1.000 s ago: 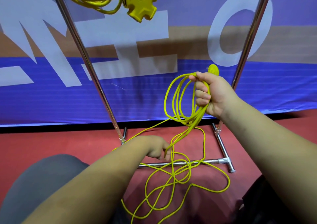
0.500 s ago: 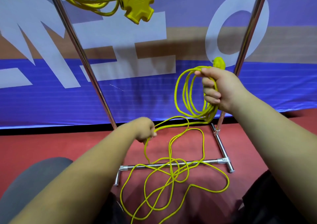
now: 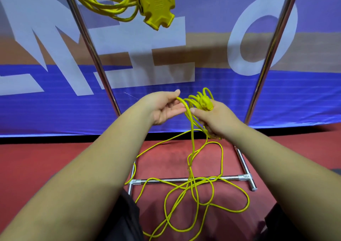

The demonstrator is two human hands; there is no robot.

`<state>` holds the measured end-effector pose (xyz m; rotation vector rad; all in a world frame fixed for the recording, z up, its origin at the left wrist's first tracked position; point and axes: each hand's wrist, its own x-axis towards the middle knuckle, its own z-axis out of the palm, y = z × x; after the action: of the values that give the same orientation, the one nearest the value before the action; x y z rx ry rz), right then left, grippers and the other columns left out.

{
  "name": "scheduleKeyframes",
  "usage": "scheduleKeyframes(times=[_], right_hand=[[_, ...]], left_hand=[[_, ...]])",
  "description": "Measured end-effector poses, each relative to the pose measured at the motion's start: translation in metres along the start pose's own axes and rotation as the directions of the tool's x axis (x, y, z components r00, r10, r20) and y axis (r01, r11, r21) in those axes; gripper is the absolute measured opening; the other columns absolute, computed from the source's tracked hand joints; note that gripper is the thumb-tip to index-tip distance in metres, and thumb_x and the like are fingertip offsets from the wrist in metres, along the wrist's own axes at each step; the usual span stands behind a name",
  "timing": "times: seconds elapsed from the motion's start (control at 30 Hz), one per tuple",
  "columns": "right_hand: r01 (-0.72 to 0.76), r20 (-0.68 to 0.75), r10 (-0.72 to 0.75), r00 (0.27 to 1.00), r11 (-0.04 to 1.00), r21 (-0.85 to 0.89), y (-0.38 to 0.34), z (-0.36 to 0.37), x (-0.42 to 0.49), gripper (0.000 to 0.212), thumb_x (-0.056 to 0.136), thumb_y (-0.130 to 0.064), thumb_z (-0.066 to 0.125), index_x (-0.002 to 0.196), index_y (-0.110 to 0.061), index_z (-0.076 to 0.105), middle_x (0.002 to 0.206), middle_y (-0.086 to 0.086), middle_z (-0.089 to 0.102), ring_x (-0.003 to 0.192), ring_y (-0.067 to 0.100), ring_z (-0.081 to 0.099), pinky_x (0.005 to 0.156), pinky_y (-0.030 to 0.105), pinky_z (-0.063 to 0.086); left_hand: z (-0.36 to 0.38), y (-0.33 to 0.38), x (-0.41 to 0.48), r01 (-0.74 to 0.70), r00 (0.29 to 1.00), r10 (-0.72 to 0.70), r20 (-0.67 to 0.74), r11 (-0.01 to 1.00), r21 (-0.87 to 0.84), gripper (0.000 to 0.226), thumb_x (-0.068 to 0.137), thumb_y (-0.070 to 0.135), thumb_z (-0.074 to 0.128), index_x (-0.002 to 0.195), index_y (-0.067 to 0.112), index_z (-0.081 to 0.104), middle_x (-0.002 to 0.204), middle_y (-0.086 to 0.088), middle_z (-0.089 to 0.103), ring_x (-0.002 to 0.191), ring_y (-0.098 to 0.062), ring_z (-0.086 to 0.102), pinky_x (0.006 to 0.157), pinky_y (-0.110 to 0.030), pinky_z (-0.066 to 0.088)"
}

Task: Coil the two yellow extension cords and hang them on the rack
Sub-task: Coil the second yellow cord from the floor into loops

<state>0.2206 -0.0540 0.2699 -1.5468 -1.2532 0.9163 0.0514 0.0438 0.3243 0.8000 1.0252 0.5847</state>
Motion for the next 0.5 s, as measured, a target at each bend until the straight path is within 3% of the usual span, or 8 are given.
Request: scheduleKeyframes(times=[0.13, 0.23, 0.37, 0.43, 0.5], right_hand=[[-0.065, 0.053, 0.061, 0.997, 0.996, 0.061, 0.003, 0.015, -0.005, 0.011, 0.103, -0.027, 0.061, 0.109, -0.021, 0.068, 0.072, -0.009, 0.076, 0.057, 0.016, 0.055, 0.052, 0.031, 0.044], [-0.143, 0.125, 0.118, 0.985, 0.967, 0.213, 0.008, 0.018, -0.004, 0.013, 0.109, -0.027, 0.057, 0.114, -0.016, 0.061, 0.095, 0.011, 0.082, 0.079, 0.023, 0.074, 0.068, 0.040, 0.060], [-0.237, 0.195, 0.174, 0.965, 0.898, 0.371, 0.009, 0.015, -0.004, 0.019, 0.108, -0.030, 0.062, 0.115, -0.012, 0.064, 0.094, 0.013, 0.074, 0.080, 0.029, 0.074, 0.077, 0.055, 0.066], [-0.216, 0.209, 0.146, 0.967, 0.904, 0.369, 0.006, 0.014, -0.004, 0.016, 0.108, -0.024, 0.062, 0.115, -0.009, 0.064, 0.086, 0.008, 0.072, 0.072, 0.023, 0.071, 0.071, 0.052, 0.067], [-0.189, 0.181, 0.130, 0.975, 0.912, 0.364, 0.002, 0.012, -0.005, 0.011, 0.108, -0.017, 0.061, 0.110, -0.007, 0.062, 0.076, 0.004, 0.070, 0.060, 0.018, 0.067, 0.055, 0.040, 0.063]], left_hand=[[0.001, 0.005, 0.008, 0.020, 0.999, -0.030, -0.034, 0.963, -0.267, 0.016, 0.099, 0.010, 0.067, 0.092, -0.005, 0.065, 0.079, -0.011, 0.056, 0.051, -0.024, 0.071, 0.054, -0.041, 0.063], [-0.005, 0.011, 0.015, -0.008, 0.997, -0.023, -0.075, 0.922, -0.386, 0.014, 0.099, 0.005, 0.066, 0.097, -0.008, 0.063, 0.086, -0.013, 0.052, 0.054, -0.030, 0.070, 0.051, -0.046, 0.062], [-0.014, 0.010, 0.025, -0.028, 0.991, -0.038, -0.125, 0.874, -0.485, 0.012, 0.102, -0.002, 0.056, 0.110, -0.010, 0.061, 0.107, -0.019, 0.058, 0.084, -0.037, 0.067, 0.058, -0.049, 0.062], [-0.017, 0.004, 0.032, -0.035, 0.989, -0.032, -0.143, 0.895, -0.445, 0.023, 0.104, -0.005, 0.049, 0.124, -0.014, 0.055, 0.127, -0.023, 0.060, 0.092, -0.040, 0.068, 0.056, -0.047, 0.063], [-0.015, -0.002, 0.035, -0.034, 0.988, -0.007, -0.157, 0.965, -0.258, 0.030, 0.104, -0.006, 0.042, 0.133, -0.015, 0.047, 0.126, -0.026, 0.062, 0.087, -0.036, 0.073, 0.058, -0.041, 0.065]])
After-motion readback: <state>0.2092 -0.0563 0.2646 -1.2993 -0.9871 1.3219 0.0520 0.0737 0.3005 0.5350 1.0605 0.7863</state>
